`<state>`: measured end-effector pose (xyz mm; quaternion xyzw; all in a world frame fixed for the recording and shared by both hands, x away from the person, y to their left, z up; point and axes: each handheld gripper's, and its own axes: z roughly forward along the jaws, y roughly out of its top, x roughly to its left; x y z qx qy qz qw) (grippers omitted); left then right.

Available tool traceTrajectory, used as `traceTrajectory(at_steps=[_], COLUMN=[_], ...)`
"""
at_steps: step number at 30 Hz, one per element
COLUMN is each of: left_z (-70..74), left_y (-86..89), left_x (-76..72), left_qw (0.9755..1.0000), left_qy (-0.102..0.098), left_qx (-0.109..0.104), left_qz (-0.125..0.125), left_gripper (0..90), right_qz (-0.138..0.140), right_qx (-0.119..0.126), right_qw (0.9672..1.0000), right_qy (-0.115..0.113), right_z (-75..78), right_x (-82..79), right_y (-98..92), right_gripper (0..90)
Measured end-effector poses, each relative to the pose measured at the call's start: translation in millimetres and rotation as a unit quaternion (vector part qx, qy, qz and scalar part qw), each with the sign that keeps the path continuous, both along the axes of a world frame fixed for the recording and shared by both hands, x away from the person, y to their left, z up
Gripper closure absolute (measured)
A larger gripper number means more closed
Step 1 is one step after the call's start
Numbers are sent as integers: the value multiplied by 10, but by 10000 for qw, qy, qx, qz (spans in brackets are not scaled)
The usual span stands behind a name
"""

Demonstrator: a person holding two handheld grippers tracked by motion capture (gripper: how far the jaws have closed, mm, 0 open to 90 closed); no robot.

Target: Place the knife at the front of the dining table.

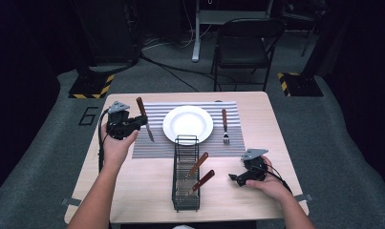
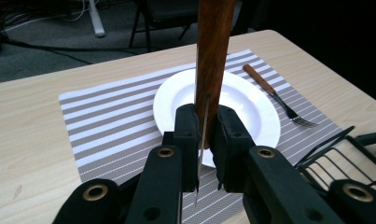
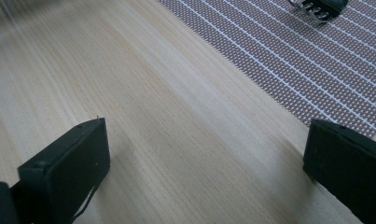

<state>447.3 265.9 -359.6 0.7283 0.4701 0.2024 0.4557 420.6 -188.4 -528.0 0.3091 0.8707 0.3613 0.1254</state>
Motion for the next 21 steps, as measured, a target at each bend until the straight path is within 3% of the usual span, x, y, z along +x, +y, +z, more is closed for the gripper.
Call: traceTrajectory(at_steps=[21], left_z=[-376], left_y=[141], left_x=[129], left_qw=[9983], left_qy=[334], left_qx=[200], left_qz=[427], left_gripper=[808], right_qz=[-7], right_qx=[5], right_qw=[10000], right_qy=[-1], right_z=[0], right_x=[0], right_y=[1], right_gripper=[0])
